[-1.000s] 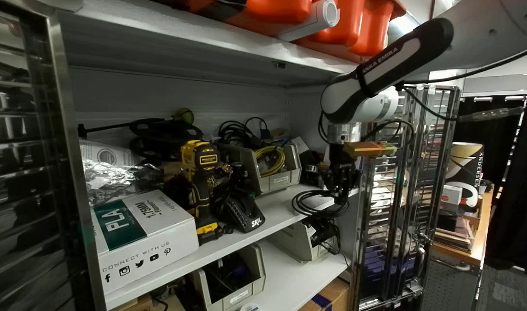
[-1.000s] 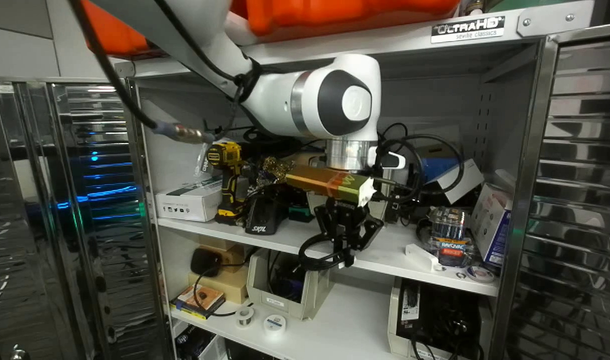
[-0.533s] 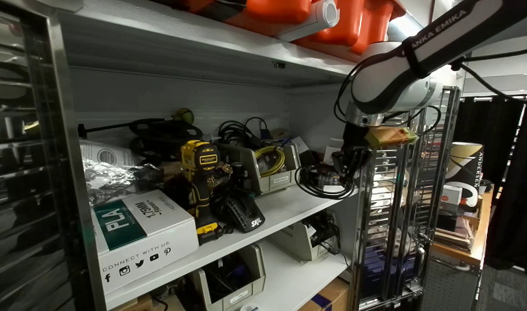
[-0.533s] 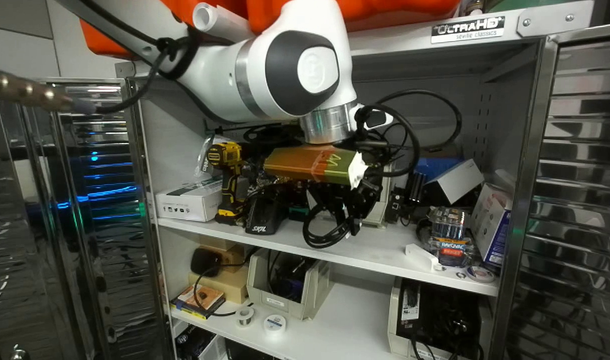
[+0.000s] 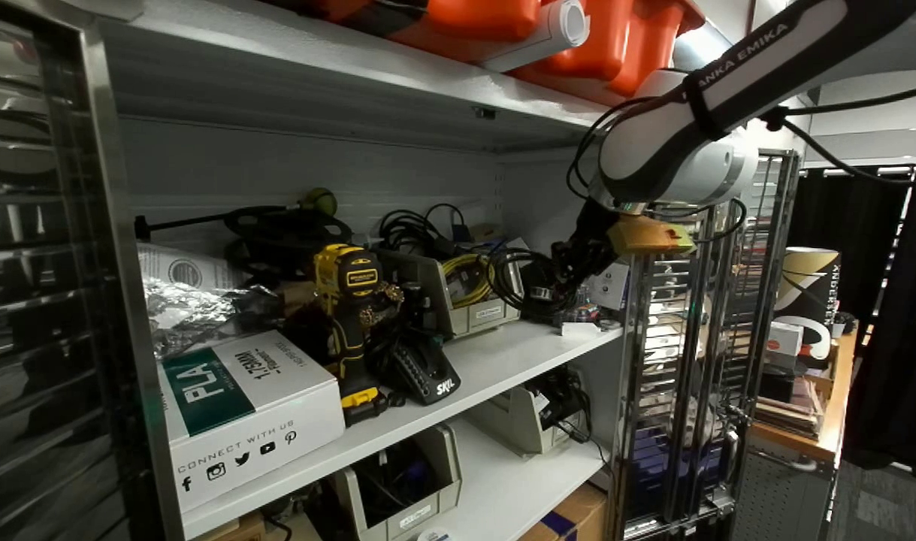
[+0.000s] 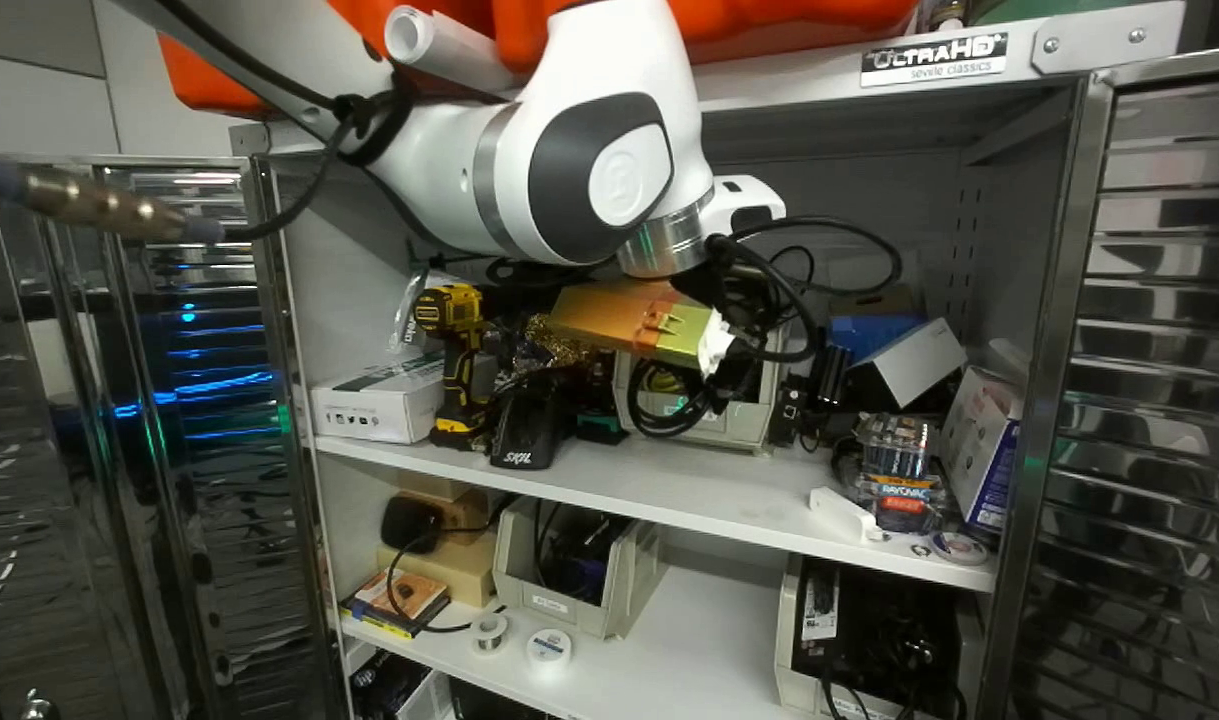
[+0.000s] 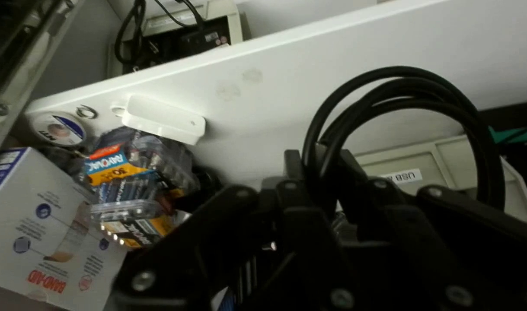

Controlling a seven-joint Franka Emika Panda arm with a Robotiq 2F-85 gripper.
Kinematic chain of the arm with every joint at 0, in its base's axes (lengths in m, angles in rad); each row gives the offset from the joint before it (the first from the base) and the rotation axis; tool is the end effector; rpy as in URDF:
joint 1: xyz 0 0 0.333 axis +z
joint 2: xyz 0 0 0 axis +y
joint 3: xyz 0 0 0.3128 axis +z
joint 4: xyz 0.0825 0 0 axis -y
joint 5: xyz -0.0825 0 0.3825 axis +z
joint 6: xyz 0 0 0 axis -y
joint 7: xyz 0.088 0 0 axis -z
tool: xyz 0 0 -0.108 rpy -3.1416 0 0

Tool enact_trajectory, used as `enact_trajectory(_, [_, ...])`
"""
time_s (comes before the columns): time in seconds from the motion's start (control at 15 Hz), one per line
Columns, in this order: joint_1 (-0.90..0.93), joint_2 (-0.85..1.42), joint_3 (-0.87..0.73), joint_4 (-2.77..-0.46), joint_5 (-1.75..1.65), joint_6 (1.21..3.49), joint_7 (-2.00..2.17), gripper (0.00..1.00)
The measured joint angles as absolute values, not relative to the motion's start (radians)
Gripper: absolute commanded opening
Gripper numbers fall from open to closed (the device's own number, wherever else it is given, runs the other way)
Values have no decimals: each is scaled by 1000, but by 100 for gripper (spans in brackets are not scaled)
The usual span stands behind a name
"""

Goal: Pick up the black cable and put it in the cable box.

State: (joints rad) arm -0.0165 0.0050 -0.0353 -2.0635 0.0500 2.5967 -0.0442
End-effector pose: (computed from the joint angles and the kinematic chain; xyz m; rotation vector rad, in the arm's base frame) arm 0.5891 -0.0315 0.4863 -3.0210 0.0654 -0.8188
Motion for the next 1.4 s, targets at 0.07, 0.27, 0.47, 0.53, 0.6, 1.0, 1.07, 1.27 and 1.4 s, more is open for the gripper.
enact_trajectory(0.07, [-13,27,-28,-2031,91,2605,-51,14])
enact_trajectory(0.27, [-7,105,-2,-1906,172,2628,-52,13])
enact_trajectory(0.47, [-7,169,11,-1853,218,2711,-44,13])
enact_trajectory(0.53, [-8,188,13,-1838,219,2722,-37,13])
enact_trajectory(0.6, [-8,210,13,-1820,219,2730,-30,14])
enact_trajectory(1.0, [-11,335,46,-1704,231,2744,-19,14])
enact_trajectory(1.07, [-12,347,52,-1695,234,2751,-19,11])
enact_trajectory(1.27, [-11,375,62,-1671,235,2762,-19,56])
enact_trajectory(1.4, [-10,379,65,-1670,232,2765,-20,72])
